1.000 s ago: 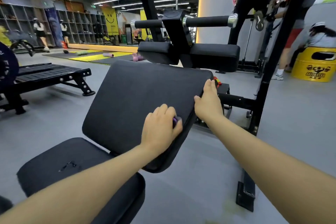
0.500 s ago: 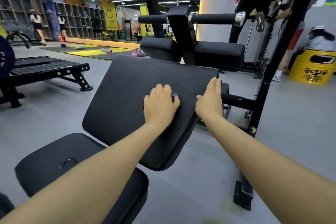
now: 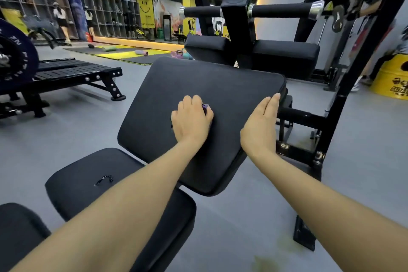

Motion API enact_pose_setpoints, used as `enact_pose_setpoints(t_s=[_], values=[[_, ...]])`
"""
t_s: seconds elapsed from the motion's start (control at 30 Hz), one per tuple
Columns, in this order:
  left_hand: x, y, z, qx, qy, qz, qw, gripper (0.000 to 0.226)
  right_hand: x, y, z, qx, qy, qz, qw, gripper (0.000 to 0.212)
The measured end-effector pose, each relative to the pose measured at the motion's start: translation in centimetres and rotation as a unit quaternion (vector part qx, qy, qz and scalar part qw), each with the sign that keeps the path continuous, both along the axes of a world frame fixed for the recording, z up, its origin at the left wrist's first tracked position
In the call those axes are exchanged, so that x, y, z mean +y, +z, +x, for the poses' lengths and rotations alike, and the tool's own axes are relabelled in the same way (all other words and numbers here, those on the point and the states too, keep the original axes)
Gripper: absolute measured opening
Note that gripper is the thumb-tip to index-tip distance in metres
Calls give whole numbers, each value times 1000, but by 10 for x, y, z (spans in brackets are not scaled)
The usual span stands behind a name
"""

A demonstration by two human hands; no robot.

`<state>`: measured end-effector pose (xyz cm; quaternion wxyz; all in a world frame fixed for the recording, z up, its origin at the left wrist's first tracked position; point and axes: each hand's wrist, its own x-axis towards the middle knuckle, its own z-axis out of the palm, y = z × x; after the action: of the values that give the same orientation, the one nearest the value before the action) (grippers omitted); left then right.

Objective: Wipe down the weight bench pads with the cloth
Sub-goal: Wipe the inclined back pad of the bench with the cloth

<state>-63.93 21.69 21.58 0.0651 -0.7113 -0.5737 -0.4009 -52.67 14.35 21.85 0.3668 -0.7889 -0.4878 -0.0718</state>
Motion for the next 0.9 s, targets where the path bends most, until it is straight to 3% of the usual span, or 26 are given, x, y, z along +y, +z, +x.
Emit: enact_pose_setpoints(t_s=[0.07,0.23,0.37,0.5,0.77,0.9], values=[[-18,-16,-8,10,-16,17,1000,20,1,-2,2,-47,-15,-3,999,68],[-48,-38,-25,4,-36,-33,999,23,-2,-4,-5,10,-5,37,999,76],[-10,-20,-21,10,3,-21,1000,20,1,-13,-7,4,-1,68,998,74],[25,-6,-26,-53,58,-44,996,26,1,-19,-2,-14,4,68,998,69],[-46,-47,-55,-15,-32,-76,996,22,3,-24,-2,8,13,114,993,68],[-13,-38,-59,-23,8,-63,998,23,0,-23,-4,10,16,109,994,67]])
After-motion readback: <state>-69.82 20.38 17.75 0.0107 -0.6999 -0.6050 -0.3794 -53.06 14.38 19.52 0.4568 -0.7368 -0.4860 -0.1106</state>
